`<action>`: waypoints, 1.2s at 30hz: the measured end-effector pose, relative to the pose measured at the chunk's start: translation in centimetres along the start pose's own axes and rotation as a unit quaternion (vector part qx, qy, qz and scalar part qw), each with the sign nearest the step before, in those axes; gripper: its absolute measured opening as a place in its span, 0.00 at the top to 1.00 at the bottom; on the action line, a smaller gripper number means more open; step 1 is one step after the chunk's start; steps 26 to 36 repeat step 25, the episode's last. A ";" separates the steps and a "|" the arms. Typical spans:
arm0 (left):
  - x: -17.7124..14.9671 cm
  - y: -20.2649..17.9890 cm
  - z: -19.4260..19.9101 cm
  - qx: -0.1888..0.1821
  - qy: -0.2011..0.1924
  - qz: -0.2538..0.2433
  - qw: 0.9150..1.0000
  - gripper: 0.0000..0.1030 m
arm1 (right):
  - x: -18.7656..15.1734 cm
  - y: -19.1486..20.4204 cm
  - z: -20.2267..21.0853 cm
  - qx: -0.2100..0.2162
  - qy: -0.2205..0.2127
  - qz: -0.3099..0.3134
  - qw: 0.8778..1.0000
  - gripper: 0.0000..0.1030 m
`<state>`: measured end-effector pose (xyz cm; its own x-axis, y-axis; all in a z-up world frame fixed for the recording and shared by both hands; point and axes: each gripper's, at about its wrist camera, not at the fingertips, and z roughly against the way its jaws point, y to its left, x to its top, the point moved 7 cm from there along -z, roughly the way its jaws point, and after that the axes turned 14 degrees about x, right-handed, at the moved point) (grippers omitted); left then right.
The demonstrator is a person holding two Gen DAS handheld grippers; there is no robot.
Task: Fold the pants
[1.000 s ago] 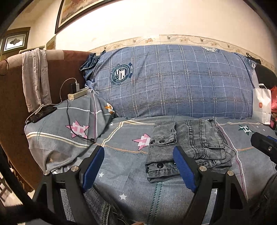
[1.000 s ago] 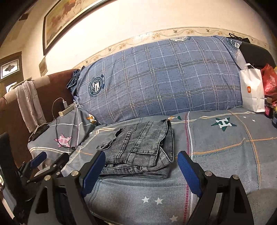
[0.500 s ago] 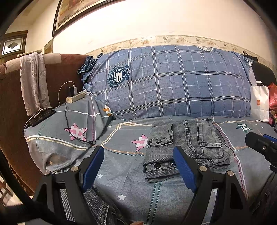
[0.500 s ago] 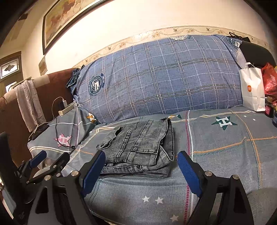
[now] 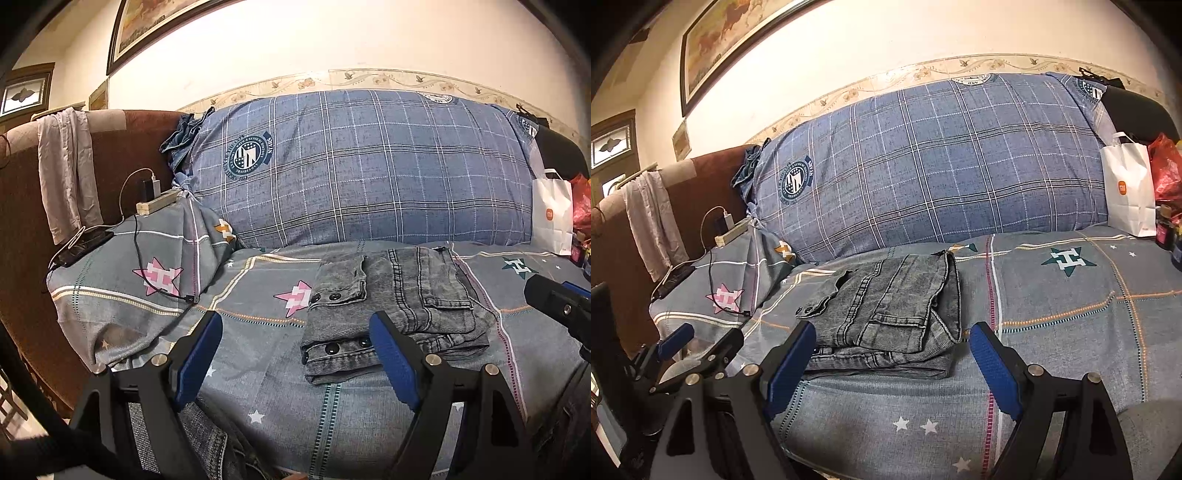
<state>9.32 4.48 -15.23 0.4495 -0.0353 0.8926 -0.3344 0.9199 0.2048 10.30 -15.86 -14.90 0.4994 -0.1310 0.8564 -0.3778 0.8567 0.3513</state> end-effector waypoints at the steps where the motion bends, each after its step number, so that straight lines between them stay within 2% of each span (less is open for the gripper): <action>1: 0.0 0.0 0.0 -0.001 0.001 -0.001 1.000 0.20 | 0.1 0.0 0.0 0.000 0.000 0.000 1.000 0.15; 10: -0.4 -1.2 0.0 -0.023 0.009 -0.018 1.000 0.20 | 0.0 -0.2 -0.1 -0.004 0.004 -0.004 1.000 0.15; 23: -0.7 -1.5 -0.3 -0.031 0.019 -0.020 0.999 0.20 | -0.3 -0.4 -0.5 -0.011 0.011 -0.004 1.000 0.15; 25: -0.6 -1.6 -0.5 -0.053 0.037 -0.016 0.998 0.20 | -0.3 -0.4 -0.6 -0.012 0.015 -0.006 1.000 0.15; 36: -0.6 -1.6 -0.5 -0.053 0.037 -0.016 0.998 0.20 | -0.3 -0.4 -0.6 -0.012 0.015 -0.006 1.000 0.15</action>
